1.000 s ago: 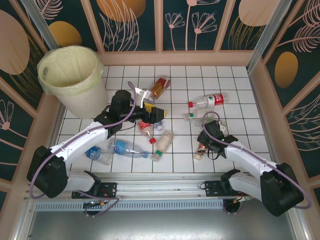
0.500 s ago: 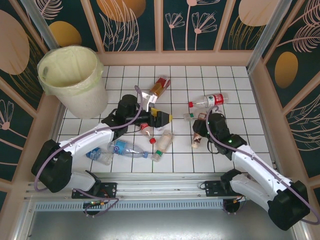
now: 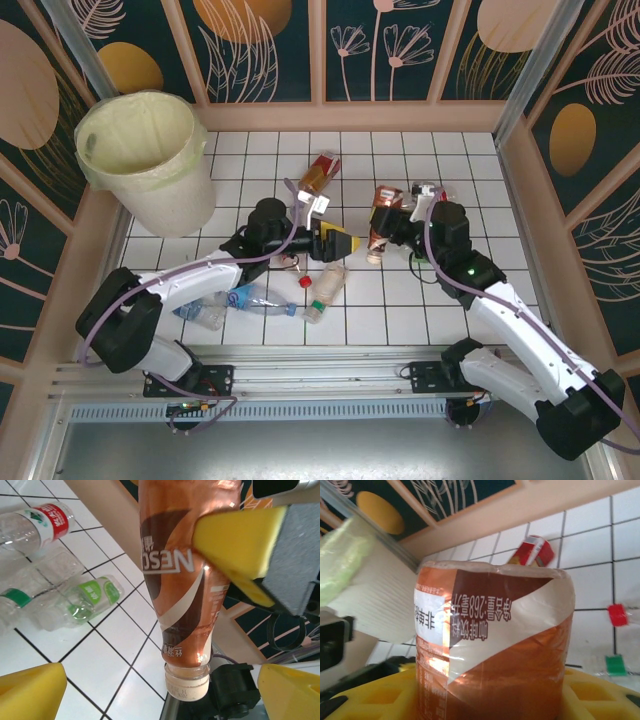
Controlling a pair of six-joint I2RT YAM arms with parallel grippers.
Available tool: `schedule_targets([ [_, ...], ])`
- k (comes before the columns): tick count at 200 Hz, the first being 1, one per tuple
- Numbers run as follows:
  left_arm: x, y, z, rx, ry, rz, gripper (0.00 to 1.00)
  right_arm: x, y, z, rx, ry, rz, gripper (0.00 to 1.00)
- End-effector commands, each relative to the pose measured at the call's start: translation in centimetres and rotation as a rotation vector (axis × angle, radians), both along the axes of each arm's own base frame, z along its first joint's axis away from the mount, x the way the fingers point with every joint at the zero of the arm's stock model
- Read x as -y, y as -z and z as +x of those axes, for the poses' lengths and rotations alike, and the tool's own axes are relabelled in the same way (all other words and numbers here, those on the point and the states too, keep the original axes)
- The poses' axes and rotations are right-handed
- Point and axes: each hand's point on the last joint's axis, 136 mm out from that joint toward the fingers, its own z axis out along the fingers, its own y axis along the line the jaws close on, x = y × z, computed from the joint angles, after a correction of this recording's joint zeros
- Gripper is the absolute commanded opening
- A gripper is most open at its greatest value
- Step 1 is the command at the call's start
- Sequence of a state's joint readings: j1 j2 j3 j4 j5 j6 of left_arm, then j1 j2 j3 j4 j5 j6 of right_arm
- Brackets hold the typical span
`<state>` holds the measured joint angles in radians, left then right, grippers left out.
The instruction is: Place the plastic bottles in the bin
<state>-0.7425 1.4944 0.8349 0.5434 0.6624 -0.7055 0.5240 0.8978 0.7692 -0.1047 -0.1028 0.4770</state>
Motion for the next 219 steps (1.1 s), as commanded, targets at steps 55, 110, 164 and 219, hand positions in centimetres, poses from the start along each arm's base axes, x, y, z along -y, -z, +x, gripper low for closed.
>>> schedule_targets([
  [55,2.7,-3.7,-0.8,-0.016,0.097,-0.124,0.89,-1.8,-4.4,-0.6,0.128,-0.102,0.082,0.52],
  [110,3.5,-3.9,-0.9,-0.021,0.118,-0.122,0.81,-2.1,-4.8,-0.9,0.148,-0.124,0.095,0.53],
  [164,3.3,-3.7,-0.9,-0.017,0.109,-0.097,0.77,-2.2,-5.0,-0.9,0.168,-0.132,0.097,0.52],
  [219,3.3,-4.8,-0.6,0.017,0.097,-0.095,0.77,-2.4,-5.3,-1.0,0.182,-0.146,0.098,0.52],
])
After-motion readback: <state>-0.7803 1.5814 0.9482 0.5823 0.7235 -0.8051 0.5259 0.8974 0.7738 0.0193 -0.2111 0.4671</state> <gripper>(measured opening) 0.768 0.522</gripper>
